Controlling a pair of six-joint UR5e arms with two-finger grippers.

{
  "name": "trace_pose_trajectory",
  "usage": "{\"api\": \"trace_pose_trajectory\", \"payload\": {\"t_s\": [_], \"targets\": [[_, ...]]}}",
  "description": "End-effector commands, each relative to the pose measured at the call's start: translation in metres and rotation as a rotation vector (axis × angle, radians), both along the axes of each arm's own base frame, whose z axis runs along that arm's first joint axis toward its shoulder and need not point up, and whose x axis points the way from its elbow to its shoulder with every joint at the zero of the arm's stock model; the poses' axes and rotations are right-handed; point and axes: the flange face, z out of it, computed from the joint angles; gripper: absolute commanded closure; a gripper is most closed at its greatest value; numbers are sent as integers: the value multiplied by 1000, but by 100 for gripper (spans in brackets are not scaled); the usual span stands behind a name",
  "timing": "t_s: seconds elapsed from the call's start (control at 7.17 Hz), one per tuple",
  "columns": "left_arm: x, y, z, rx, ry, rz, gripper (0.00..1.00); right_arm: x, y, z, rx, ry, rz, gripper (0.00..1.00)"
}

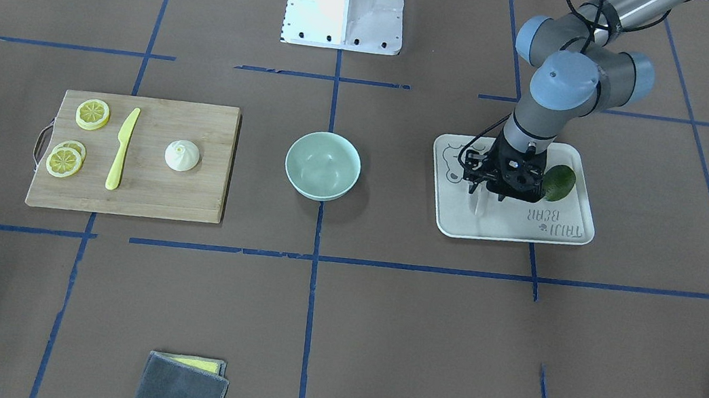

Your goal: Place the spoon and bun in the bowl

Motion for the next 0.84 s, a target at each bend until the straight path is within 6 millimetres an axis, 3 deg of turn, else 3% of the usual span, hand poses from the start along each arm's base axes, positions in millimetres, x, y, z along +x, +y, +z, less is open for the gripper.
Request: {"api": "trace_pose_trajectory", "payload": {"t_s": [0.0, 0.28, 0.42, 0.56, 0.7], "targets": [[4, 4, 3, -4, -4, 9, 51, 0, 0, -1, 2, -1, 0, 0], [4, 5, 1, -2, -2, 11, 55, 0, 0, -1, 2, -1, 0, 0], [4, 5, 0, -2, -2, 11, 69, 0, 0, -1, 2, -1, 0, 0], [3, 6, 1, -5, -7, 11, 92, 0, 1, -2, 4, -1, 0, 0], [1, 7, -3, -2, -2, 11, 100, 0, 1, -3, 5, -3, -1, 0]]}}
